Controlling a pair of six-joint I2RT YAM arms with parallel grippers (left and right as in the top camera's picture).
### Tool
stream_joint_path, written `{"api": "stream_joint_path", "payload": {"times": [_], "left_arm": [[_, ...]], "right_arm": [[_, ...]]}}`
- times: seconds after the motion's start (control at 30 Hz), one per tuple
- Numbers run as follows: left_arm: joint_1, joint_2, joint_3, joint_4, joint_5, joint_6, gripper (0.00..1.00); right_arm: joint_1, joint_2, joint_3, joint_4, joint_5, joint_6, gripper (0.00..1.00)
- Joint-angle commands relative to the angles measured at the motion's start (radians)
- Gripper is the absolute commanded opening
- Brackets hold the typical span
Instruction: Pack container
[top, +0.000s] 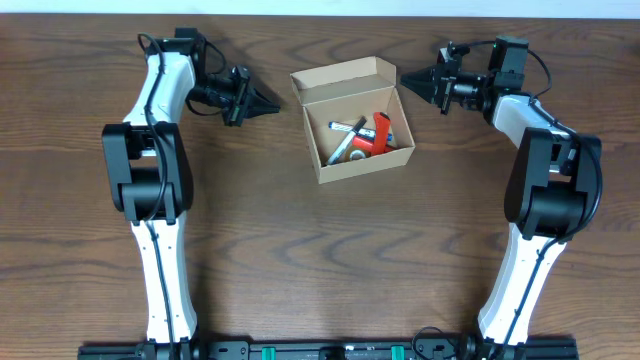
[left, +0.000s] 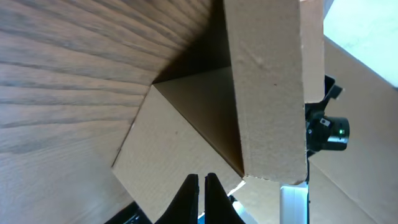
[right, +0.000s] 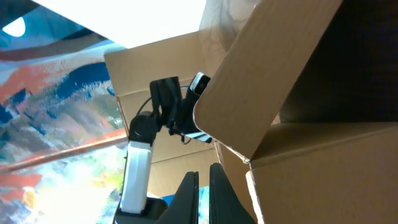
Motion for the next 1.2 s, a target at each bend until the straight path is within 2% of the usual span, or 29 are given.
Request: {"api": "stream_joint_path", "payload": {"times": [0.0, 0.17, 0.57, 0.67, 0.9, 1.17], "left_arm": [[-0.037, 0.006, 0.013, 0.039, 0.084, 0.008, 0.06], [-0.080, 0.029, 0.013, 0.122, 0.137, -0.072, 0.06], [-0.103, 0.074, 0.013, 0.153, 0.181, -0.092, 0.06], [-0.101, 0.074, 0.013, 0.165, 0.180, -0.095, 0.06], [-0.090, 0.074, 0.013, 0.211, 0.181, -0.132, 0.06], [-0.089, 0.074, 0.013, 0.301, 0.211, -0.209, 0.06]], "right_arm": [[-0.008, 0.003, 0.003, 0.003, 0.004, 0.030, 0.01], [-0.010, 0.003, 0.003, 0.003, 0.002, 0.033, 0.01], [-0.036, 0.003, 0.003, 0.002, -0.007, 0.033, 0.01], [-0.050, 0.003, 0.003, -0.063, 0.044, 0.025, 0.01], [-0.092, 0.013, 0.003, -0.284, 0.116, -0.129, 0.01], [-0.087, 0.039, 0.003, -0.274, 0.118, -0.124, 0.01]]}}
